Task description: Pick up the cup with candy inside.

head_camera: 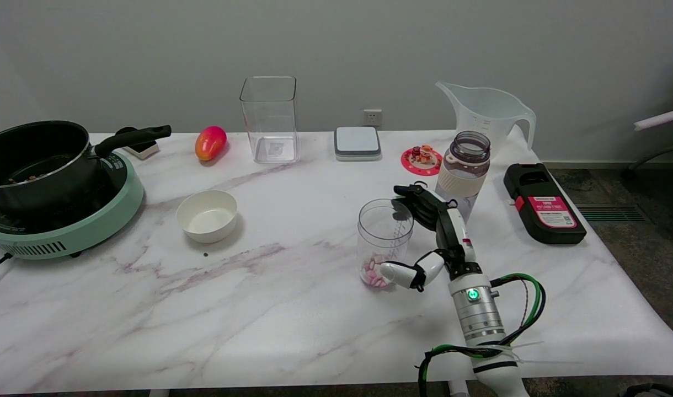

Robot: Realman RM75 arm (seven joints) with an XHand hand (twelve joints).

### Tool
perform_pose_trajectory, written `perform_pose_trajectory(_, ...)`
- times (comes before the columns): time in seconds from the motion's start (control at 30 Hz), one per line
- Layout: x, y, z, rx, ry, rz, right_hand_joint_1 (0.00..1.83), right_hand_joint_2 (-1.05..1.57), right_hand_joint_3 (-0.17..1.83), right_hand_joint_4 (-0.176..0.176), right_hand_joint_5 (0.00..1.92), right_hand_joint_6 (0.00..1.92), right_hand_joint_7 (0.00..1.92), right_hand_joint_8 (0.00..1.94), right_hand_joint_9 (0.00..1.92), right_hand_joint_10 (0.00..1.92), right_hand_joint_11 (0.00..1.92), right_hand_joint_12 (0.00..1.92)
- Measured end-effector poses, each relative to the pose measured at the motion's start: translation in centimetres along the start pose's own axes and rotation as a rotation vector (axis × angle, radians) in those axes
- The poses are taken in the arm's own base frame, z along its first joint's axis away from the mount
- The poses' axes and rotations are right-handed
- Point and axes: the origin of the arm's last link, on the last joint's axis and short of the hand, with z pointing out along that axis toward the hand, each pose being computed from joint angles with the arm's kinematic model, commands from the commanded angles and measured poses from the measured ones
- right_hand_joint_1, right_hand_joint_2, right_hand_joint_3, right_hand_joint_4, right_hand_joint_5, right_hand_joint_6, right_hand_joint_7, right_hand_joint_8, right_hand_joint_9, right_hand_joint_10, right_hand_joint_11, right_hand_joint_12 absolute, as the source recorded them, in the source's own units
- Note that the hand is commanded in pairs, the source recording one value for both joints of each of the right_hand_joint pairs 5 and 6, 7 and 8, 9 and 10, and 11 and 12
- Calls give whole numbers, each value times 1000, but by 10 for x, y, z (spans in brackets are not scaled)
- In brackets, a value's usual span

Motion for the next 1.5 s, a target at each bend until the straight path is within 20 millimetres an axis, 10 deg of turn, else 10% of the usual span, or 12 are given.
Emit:
perform_pose_trajectory(1.1, -30, 6, 16, -19, -63, 77, 1228, 5, 1248, 0, 738, 738, 724, 724, 642, 642, 711, 711)
perform_pose_trajectory(1.5, -33, 7, 15, -24, -66, 89, 1284, 822, 679, 0, 788, 788, 1073, 1073, 1044, 1044, 1067, 1067)
